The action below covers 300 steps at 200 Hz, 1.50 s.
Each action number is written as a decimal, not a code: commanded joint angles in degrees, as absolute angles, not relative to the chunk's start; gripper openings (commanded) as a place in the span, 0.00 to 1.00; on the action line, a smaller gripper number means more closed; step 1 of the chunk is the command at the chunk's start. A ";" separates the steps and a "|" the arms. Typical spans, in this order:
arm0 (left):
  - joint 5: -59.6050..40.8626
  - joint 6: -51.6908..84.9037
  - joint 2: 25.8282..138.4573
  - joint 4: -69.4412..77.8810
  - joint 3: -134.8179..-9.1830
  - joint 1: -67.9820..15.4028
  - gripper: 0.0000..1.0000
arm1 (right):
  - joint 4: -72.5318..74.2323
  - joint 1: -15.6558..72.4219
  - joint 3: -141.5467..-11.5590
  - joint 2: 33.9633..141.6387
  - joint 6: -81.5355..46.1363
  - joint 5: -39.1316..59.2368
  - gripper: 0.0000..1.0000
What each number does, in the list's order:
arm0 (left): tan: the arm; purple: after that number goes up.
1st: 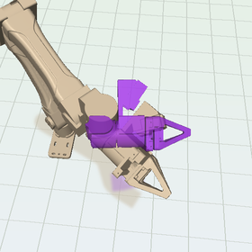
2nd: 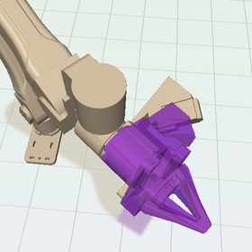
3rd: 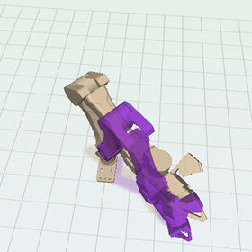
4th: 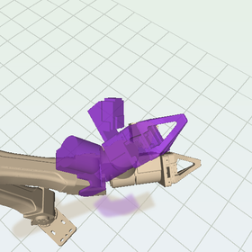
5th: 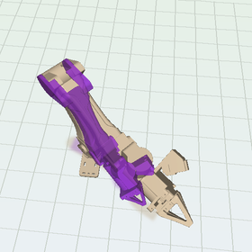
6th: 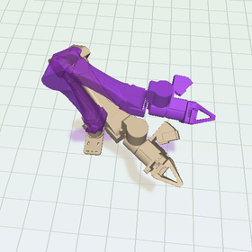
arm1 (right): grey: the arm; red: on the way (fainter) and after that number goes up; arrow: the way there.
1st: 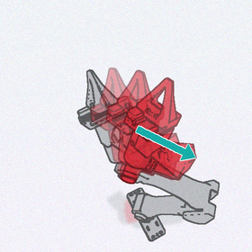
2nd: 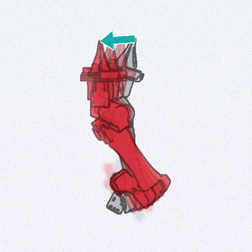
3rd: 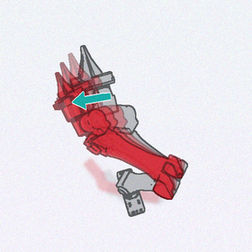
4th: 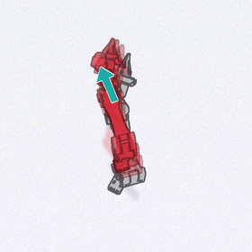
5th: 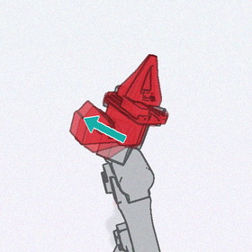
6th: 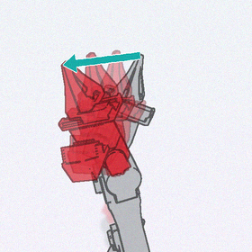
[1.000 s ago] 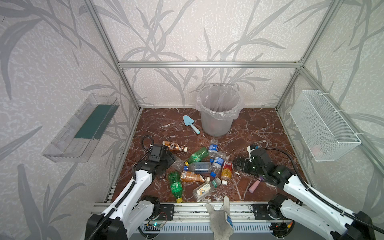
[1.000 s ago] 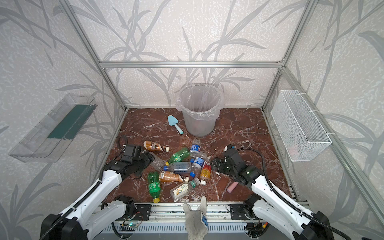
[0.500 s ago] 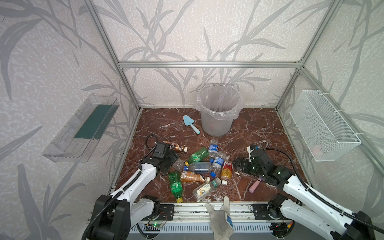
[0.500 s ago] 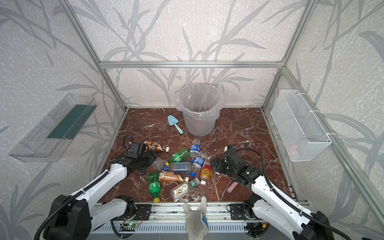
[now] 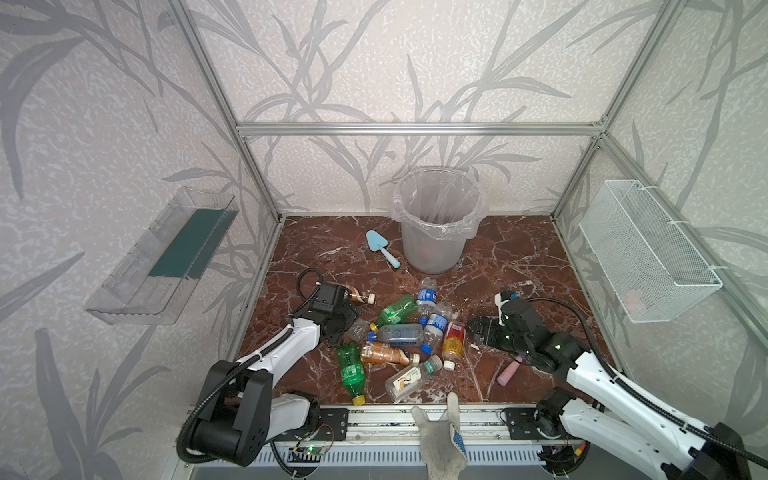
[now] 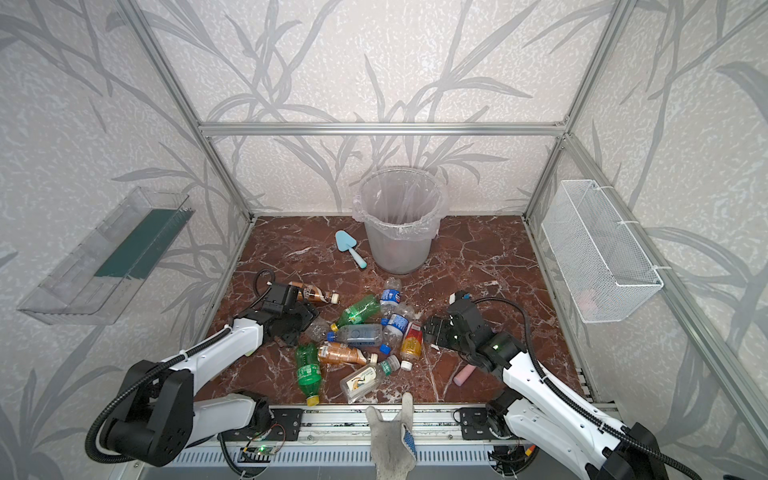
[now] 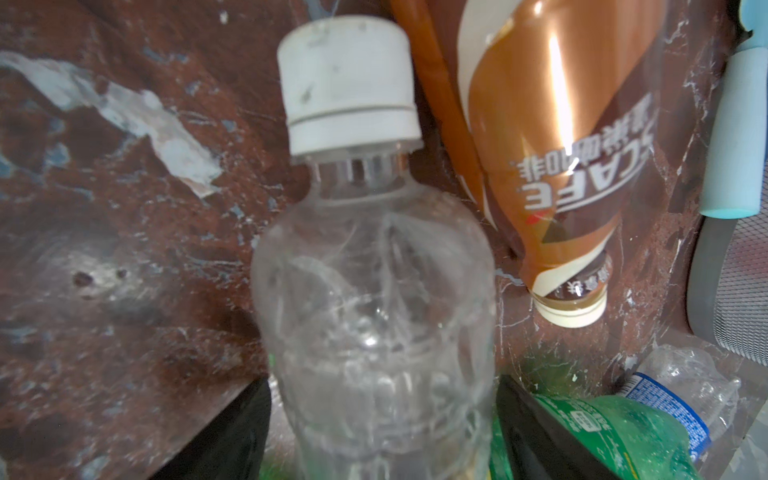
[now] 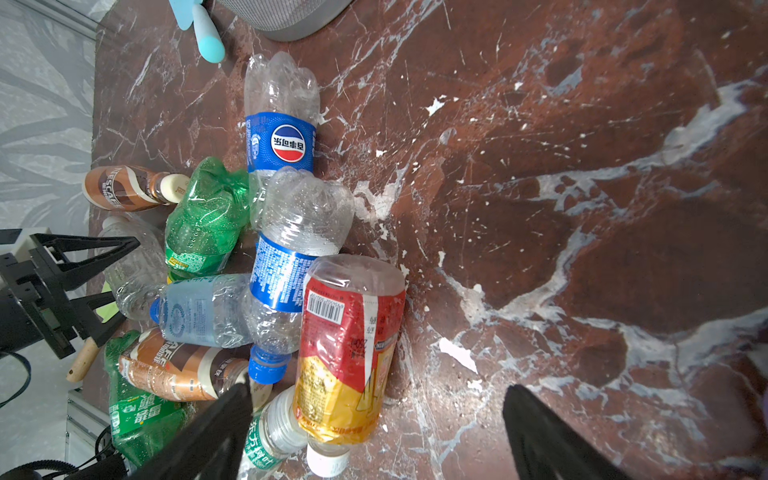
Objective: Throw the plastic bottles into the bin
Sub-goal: 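Lower the left gripper onto the clear white-capped bottle and grasp it, then lift the white-capped bottle off the table with the left gripper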
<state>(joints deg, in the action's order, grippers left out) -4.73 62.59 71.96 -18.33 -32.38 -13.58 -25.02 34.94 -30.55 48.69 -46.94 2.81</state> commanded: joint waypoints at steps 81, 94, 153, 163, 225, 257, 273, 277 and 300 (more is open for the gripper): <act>0.98 62.52 68.40 -23.88 -33.40 -13.89 0.64 | -24.39 35.26 -29.53 47.75 -46.67 1.53 0.93; 1.05 62.29 67.49 -24.60 -33.41 -13.89 0.63 | -24.10 35.28 -29.36 47.80 -46.67 1.56 0.92; 2.65 60.35 60.48 -30.87 -32.39 -13.80 0.62 | -23.96 35.25 -29.47 48.15 -46.67 1.63 0.92; 3.18 59.99 58.76 -32.11 -32.36 -13.80 0.62 | -24.08 35.26 -29.62 48.30 -46.67 1.63 0.92; 4.02 54.88 50.05 -35.29 -31.55 -13.80 0.67 | -24.04 35.17 -29.58 49.48 -46.32 1.76 0.92; 1.53 52.01 47.51 -35.43 -31.55 -13.80 0.67 | -24.22 35.19 -29.62 49.65 -46.06 1.76 0.92; 0.03 50.56 46.70 -35.35 -31.62 -13.80 0.67 | -24.28 35.22 -29.62 49.70 -45.94 1.69 0.92; -0.48 50.07 46.53 -35.21 -31.56 -13.80 0.67 | -24.26 35.16 -29.58 49.74 -45.89 1.75 0.92; -2.99 48.09 45.53 -33.90 -31.06 -13.81 0.67 | -24.33 35.21 -29.62 50.07 -45.79 1.85 0.92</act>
